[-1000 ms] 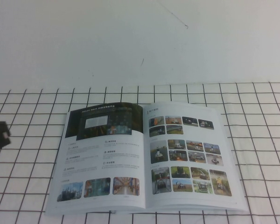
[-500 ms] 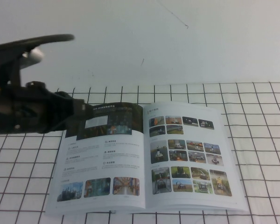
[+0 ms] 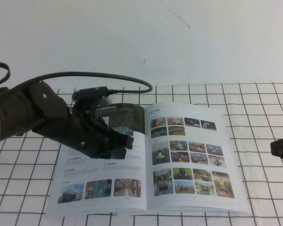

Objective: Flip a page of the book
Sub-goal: Open the closed book

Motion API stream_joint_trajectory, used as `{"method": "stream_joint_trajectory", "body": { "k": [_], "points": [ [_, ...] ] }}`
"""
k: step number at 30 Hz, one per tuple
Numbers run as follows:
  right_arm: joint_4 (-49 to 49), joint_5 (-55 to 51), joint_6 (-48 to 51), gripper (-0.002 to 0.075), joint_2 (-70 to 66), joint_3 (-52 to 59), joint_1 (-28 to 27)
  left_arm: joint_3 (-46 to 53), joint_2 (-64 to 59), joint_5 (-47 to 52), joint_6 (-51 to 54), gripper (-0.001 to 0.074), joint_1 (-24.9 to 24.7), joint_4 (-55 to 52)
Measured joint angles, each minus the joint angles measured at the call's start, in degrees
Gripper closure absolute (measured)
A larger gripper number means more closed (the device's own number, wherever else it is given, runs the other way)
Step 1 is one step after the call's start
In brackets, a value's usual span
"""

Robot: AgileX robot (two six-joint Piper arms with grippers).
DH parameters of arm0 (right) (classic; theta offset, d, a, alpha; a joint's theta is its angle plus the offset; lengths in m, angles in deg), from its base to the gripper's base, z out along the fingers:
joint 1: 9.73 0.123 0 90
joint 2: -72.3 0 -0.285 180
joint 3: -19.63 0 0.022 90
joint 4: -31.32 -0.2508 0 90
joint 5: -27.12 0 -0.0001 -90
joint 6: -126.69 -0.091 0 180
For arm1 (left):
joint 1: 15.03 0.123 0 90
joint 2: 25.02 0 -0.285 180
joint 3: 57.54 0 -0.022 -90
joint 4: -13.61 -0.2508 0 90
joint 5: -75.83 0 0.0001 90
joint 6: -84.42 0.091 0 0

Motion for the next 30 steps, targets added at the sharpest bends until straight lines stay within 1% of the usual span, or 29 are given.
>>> {"method": "stream_joint_trajectory", "body": {
  "k": [4,8,11,15,17,20,26,28,30],
  "points": [
    [-7.79,0.80,6.92,0.0728,-3.51,0.40,0.00,-0.19,-4.24,-0.68,-4.33,0.0737,0.00,-4.80],
    [-13.77,1.54,15.33,0.0728,-7.79,0.49,0.00,-0.19,-8.04,-1.29,-11.95,0.0738,0.00,-14.10],
    [-15.19,2.41,18.86,0.0728,-10.88,0.49,0.11,-0.28,-10.40,-1.61,-15.01,0.0737,0.00,-17.90],
    [-15.93,3.32,20.85,0.0726,-15.43,0.49,0.20,-0.88,-12.04,-1.76,-16.06,0.0738,0.00,-18.58],
    [-16.52,3.55,21.23,0.0713,-17.55,0.49,0.20,-0.99,-12.30,-1.66,-16.09,0.0738,0.00,-18.62],
    [-19.21,3.93,22.55,0.0645,-20.83,0.49,0.20,-1.20,-12.44,-1.43,-16.22,0.0738,0.00,-18.72],
    [-28.65,4.20,29.79,0.0429,-26.11,0.49,0.20,-1.25,-12.53,-1.30,-16.43,0.0738,0.00,-18.72],
    [-31.40,4.34,31.81,0.0398,-27.67,0.49,0.20,-1.25,-12.53,-1.30,-16.43,0.0738,0.00,-18.72],
    [-33.19,4.85,33.27,0.0386,-29.01,0.49,0.23,-1.25,-12.53,-1.20,-16.43,0.0738,0.00,-18.72]
  ]
}}
